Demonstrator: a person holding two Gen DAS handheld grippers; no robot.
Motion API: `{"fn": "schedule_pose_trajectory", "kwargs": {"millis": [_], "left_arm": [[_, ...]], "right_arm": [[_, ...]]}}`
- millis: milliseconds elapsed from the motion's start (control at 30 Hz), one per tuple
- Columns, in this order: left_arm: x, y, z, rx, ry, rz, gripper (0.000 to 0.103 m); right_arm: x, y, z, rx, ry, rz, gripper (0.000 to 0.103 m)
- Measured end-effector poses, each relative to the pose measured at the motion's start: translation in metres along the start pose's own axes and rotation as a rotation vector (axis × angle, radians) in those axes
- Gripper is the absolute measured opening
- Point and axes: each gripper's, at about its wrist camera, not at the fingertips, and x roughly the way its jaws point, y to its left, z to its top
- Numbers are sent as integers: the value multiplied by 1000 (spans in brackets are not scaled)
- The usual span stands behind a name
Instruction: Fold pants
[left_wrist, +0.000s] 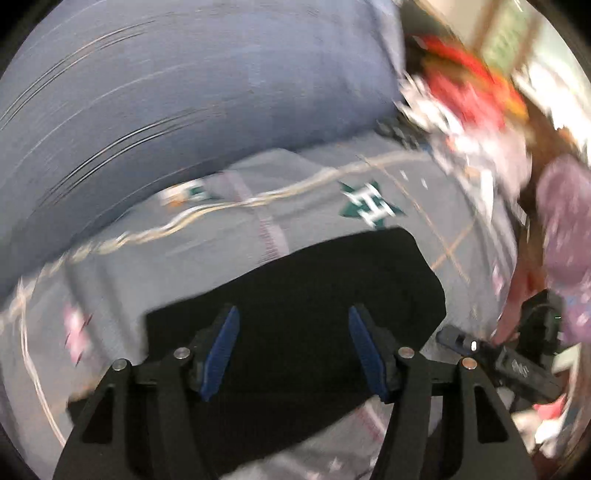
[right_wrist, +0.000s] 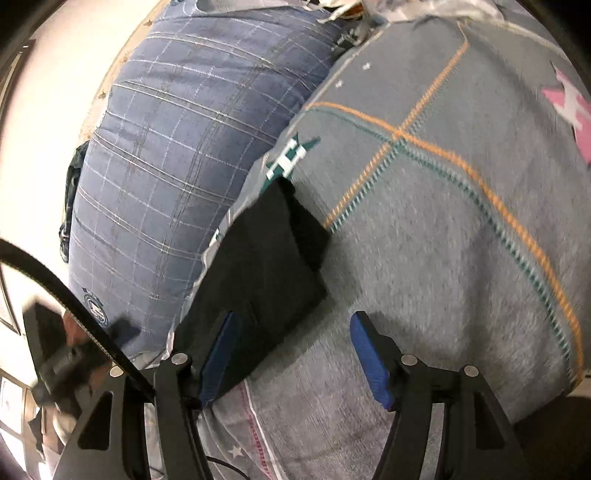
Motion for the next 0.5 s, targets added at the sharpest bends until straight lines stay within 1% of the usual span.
{"fn": "schedule_pose_trajectory", "kwargs": {"millis": [33,100,133,167,267,367,433,467,500], "left_arm": [[13,-15,9,46,16,4,53],[40,-43,27,130,50,-8,31],[47,-50,30,153,57,-14,27],[58,-61,38,177,54,-13,26],[74,-82,59,245,38,-31,26],[102,-96,77,287,73,-81,28],[122,-105,82,337,109,-77,37],[131,-110,83,373,129,-82,46],[137,-114,83,398,139,-83,54]], "right_arm": [[2,0,-1,-1,1,4,70],[2,3,0,-18,-13,3,70],[3,6,1,-31,-16,-2,70],[6,10,4,-47,-18,-6,70],[13,14,9,-68,-22,-9,70],[20,18,15,-90,-45,1,70],[25,19,17,-97,-54,20,70],[27,18,18,-99,-60,30,70],[28,18,18,-101,-66,38,70]]}}
